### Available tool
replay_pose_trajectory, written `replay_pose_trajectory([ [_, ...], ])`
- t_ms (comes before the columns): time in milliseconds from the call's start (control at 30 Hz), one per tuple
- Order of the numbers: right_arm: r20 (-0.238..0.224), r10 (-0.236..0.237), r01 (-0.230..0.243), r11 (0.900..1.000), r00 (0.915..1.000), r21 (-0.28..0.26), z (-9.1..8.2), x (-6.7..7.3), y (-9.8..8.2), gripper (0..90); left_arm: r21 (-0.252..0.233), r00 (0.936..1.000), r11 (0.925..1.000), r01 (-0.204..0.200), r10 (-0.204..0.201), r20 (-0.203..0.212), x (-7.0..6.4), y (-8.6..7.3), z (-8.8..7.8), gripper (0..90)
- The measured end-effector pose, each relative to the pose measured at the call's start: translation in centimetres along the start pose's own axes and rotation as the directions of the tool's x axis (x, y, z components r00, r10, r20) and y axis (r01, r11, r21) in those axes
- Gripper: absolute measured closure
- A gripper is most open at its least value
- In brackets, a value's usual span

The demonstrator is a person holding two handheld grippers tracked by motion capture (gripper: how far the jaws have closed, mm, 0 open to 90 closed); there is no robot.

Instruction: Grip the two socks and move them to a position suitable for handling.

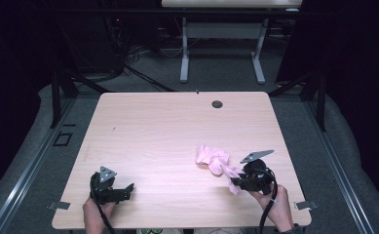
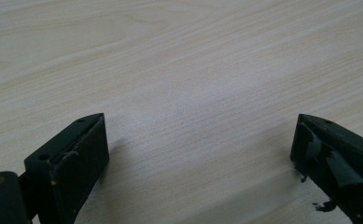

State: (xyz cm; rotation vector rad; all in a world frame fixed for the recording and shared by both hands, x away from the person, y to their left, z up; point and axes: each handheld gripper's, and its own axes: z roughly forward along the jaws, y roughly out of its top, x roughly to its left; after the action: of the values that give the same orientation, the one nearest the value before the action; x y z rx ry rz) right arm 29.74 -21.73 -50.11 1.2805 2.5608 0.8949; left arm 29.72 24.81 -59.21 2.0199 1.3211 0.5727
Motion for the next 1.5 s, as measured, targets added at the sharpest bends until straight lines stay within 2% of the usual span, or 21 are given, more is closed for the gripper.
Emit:
replay_pose_trajectory([
  [33,-0.03,-0.031,0.031,0.999,0.9991,0.011,0.7,1.0,0.3,74.4,0.0,1.0,1.0,0.0,0.0,0.0,0.0,0.0,0.0,4.0],
  [67,-0.03,-0.031,0.031,0.999,0.9991,0.011,0.7,1.0,0.3,74.4,0.0,1.0,1.0,0.0,0.0,0.0,0.0,0.0,0.0,4.0],
  [100,-0.068,-0.058,0.06,0.998,0.996,0.027,1.6,2.0,0.5,74.4,0.0,1.0,1.0,0.001,-0.001,-0.001,0.0,0.0,0.0,4.0],
  [200,-0.083,-0.079,0.083,0.996,0.9934,0.042,2.4,2.9,0.7,74.4,0.001,1.0,1.0,0.001,-0.001,0.0,0.0,0.0,0.0,4.0],
  [233,-0.115,-0.104,0.112,0.992,0.9879,0.061,3.4,4.0,1.0,74.4,0.001,1.0,1.0,0.001,-0.001,0.001,0.0,0.0,0.0,4.0],
  [333,-0.151,-0.135,0.148,0.986,0.9792,0.076,4.5,5.4,1.5,74.4,0.001,1.0,1.0,0.002,-0.002,0.001,0.0,0.0,0.0,4.0],
  [433,-0.167,-0.151,0.166,0.983,0.9744,0.08,5.1,6.2,1.7,74.3,0.002,1.0,1.0,0.002,-0.002,0.0,0.0,0.0,0.0,4.1],
  [500,-0.186,-0.179,0.201,0.974,0.9661,0.108,6.1,7.2,2.0,74.1,0.002,1.0,1.0,0.001,-0.001,0.0,0.0,0.0,0.0,4.0],
  [533,-0.186,-0.179,0.201,0.974,0.9661,0.108,6.1,7.2,2.0,74.1,0.002,1.0,1.0,0.001,-0.001,0.0,0.0,0.0,0.0,4.0],
  [567,-0.177,-0.2,0.225,0.965,0.9636,0.131,6.9,7.8,2.0,73.5,0.002,1.0,1.0,0.001,-0.001,0.0,0.0,0.0,0.0,4.0],
  [633,-0.175,-0.204,0.228,0.964,0.9632,0.134,7.2,8.0,2.0,72.6,0.001,1.0,1.0,0.002,-0.002,0.0,0.0,0.0,0.0,4.1],
  [700,-0.175,-0.217,0.244,0.958,0.9605,0.15,7.7,8.4,1.9,67.3,0.001,1.0,1.0,0.004,-0.004,0.001,0.0,0.0,0.0,4.1],
  [733,-0.179,-0.228,0.256,0.955,0.957,0.152,8.0,8.6,1.7,54.4,0.001,1.0,1.0,0.004,-0.004,0.001,0.0,0.0,0.0,4.1],
  [867,-0.177,-0.247,0.273,0.952,0.9527,0.138,7.5,8.5,1.7,33.2,0.002,1.0,1.0,0.002,-0.002,0.001,0.0,0.0,0.0,4.1],
  [900,-0.181,-0.231,0.254,0.96,0.9561,0.117,7.4,8.4,1.6,29.5,0.002,1.0,1.0,0.002,-0.002,0.001,0.0,0.0,0.0,4.1],
  [1000,-0.183,-0.221,0.244,0.963,0.9578,0.111,6.8,8.1,1.6,15.8,0.002,1.0,1.0,0.002,-0.002,0.0,0.0,0.0,0.0,4.1],
  [1133,-0.187,-0.215,0.234,0.969,0.9585,0.085,6.0,7.7,1.5,12.5,0.001,1.0,1.0,0.004,-0.004,0.001,0.0,0.0,0.0,4.1],
  [1200,-0.182,-0.206,0.219,0.974,0.9615,0.054,5.0,6.9,1.6,4.3,0.002,1.0,1.0,0.001,-0.001,0.0,0.0,0.0,0.0,4.1],
  [1267,-0.176,-0.198,0.209,0.977,0.9642,0.048,4.8,6.7,1.7,2.8,0.001,1.0,1.0,0.002,-0.002,0.0,0.0,0.0,0.0,4.1],
  [1333,-0.147,-0.168,0.173,0.984,0.9748,0.028,3.9,5.4,2.3,0.0,-0.001,1.0,1.0,0.001,-0.001,0.0,0.0,0.0,0.0,4.2],
  [1500,-0.108,-0.144,0.146,0.989,0.9837,0.016,3.4,3.6,3.6,0.0,-0.002,1.0,1.0,0.0,0.0,0.001,0.0,0.0,0.0,4.4],
])
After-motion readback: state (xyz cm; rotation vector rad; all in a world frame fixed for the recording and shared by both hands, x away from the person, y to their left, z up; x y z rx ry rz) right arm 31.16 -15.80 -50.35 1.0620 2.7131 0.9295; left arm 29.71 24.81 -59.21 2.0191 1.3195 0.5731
